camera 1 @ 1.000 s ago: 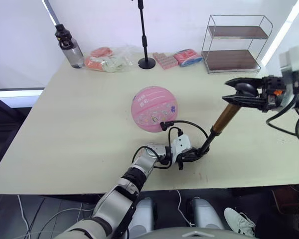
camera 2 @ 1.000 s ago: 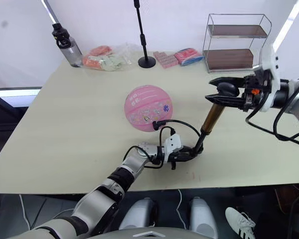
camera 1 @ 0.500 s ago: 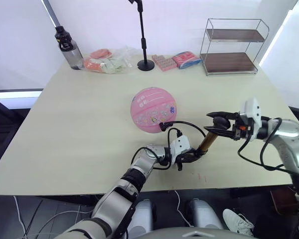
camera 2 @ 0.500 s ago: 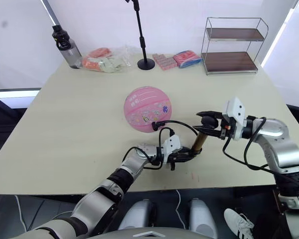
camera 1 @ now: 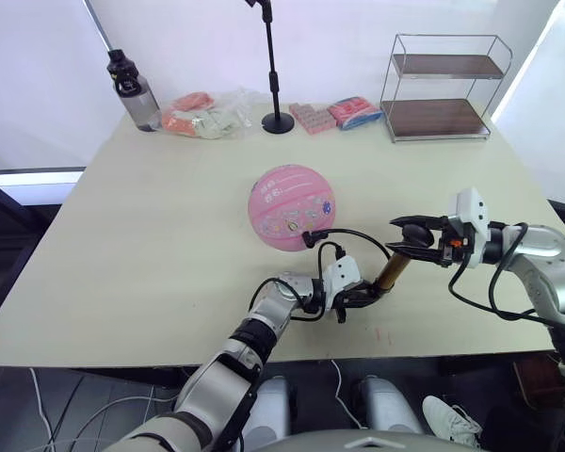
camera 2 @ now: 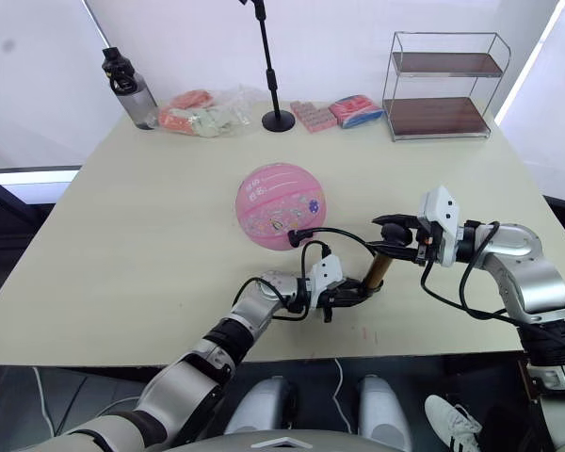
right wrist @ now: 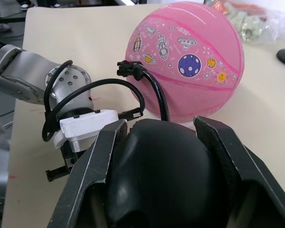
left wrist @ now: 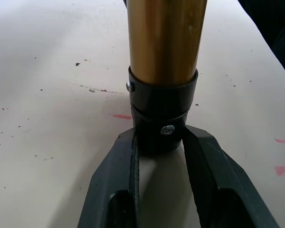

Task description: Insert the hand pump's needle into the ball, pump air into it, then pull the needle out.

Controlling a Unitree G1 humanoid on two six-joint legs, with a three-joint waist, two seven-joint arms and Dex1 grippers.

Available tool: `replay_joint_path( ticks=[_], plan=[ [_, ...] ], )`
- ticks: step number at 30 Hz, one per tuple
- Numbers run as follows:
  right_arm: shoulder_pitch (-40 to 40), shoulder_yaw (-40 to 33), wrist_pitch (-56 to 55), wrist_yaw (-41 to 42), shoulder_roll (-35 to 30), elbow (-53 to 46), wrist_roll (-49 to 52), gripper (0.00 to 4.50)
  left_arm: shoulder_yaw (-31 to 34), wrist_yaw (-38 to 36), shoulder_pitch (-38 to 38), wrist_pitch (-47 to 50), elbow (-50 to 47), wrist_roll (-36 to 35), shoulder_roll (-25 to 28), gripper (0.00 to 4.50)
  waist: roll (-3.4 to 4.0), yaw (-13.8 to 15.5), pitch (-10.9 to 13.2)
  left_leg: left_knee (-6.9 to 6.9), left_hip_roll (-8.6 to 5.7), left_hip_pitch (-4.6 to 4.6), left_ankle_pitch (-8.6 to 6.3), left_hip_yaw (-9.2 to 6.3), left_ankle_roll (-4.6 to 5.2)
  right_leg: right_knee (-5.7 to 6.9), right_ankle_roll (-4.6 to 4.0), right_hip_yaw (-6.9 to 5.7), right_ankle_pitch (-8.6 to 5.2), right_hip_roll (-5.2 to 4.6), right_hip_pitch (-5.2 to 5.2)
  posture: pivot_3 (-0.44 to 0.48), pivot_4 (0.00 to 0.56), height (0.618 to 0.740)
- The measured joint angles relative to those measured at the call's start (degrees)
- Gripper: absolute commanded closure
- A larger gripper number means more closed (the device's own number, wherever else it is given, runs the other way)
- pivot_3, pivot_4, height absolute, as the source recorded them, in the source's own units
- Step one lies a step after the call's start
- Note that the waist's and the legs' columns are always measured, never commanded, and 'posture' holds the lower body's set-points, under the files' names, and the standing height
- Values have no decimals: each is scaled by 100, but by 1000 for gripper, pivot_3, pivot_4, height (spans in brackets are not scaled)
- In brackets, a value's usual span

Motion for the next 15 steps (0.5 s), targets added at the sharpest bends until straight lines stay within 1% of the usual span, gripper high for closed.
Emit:
replay_joint_path(
  ticks=[1, 3, 6, 7, 9, 11, 15],
  plan=[
    [-37, -50, 49, 22, -31, -23, 54, 2759, 0, -12, -2, 0, -5, -1, -1, 3567, 0, 9, 2, 0, -3, -10, 0, 0, 0, 0, 0, 1, 0, 0, -7, 0, 150, 740],
    [-303, -206, 460, 100, -297, -165, 365, 2759, 0, -31, -21, -6, -18, -4, -1, 3567, 13, 12, 21, 1, -5, -12, 0, 3, 0, -3, 0, 2, 0, -3, -7, 0, 150, 740],
    [-467, -332, 650, 131, -415, -224, 544, 2759, 3, -31, -29, -10, -19, -6, -1, 3567, 22, 11, 44, 3, -7, -12, 0, 4, 0, -3, 1, 4, 1, -5, -7, 0, 150, 740],
    [-1166, -753, 1374, 160, -874, -431, 1191, 2759, 9, -39, -35, -25, -19, -6, 19, 3567, 15, 8, 54, 2, -1, -10, 0, -8, 0, -3, 1, -4, -1, -4, -6, 0, 150, 740],
    [-1276, -796, 1481, 164, -945, -443, 1273, 2759, 9, -43, -35, -28, -19, -6, 20, 3567, 20, 4, 58, 3, -1, -10, 0, -7, 0, -3, 2, -4, -1, -3, -7, 0, 150, 740],
    [-1560, -926, 1866, 163, -1166, -483, 1474, 2759, 8, -52, -41, -47, -19, -7, 18, 3567, 26, 6, 64, 3, -2, -11, 0, -6, 0, -3, 1, -3, -1, -2, -7, 0, 150, 740],
    [-1701, -926, 2176, 134, -1185, -495, 1576, 2759, 7, -67, -48, -79, -24, -7, 14, 3567, 28, 11, 83, 3, -4, -22, 0, -3, 0, -3, 1, -1, 0, -7, -15, 0, 150, 740]
  ],
)
